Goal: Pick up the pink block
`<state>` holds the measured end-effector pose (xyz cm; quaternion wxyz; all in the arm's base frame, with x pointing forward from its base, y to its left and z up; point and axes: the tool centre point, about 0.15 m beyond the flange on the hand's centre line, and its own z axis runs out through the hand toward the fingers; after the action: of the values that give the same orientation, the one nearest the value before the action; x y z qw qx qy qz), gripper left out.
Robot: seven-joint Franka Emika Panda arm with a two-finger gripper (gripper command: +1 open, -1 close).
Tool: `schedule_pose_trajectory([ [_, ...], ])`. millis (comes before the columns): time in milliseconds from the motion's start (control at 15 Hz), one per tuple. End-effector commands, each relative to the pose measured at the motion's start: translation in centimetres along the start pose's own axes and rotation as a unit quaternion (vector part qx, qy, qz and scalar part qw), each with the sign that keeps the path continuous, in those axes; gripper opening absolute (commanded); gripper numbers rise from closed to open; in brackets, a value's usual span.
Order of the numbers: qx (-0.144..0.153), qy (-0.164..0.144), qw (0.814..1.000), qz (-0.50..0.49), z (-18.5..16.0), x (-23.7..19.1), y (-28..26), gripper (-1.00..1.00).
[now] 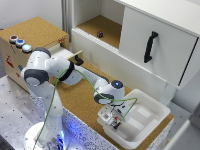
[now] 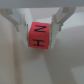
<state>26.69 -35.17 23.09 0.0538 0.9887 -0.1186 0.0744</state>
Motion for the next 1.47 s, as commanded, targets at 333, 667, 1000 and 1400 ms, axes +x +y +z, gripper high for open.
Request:
schedule_pose_trajectory([
  [333, 0.024, 0.051, 0.997, 0.061, -9.4, 7.2, -0.6, -1.0],
  [667, 0.056, 0.078, 0.995, 0.034, -12.8, 8.3, -5.3, -1.0],
  [1000, 0.075, 0.089, 0.993, -0.026, -15.1, 8.8, -12.9, -1.0],
  [1400, 0.079, 0.107, 0.984, -0.117, -17.7, 9.0, -23.4, -1.0],
])
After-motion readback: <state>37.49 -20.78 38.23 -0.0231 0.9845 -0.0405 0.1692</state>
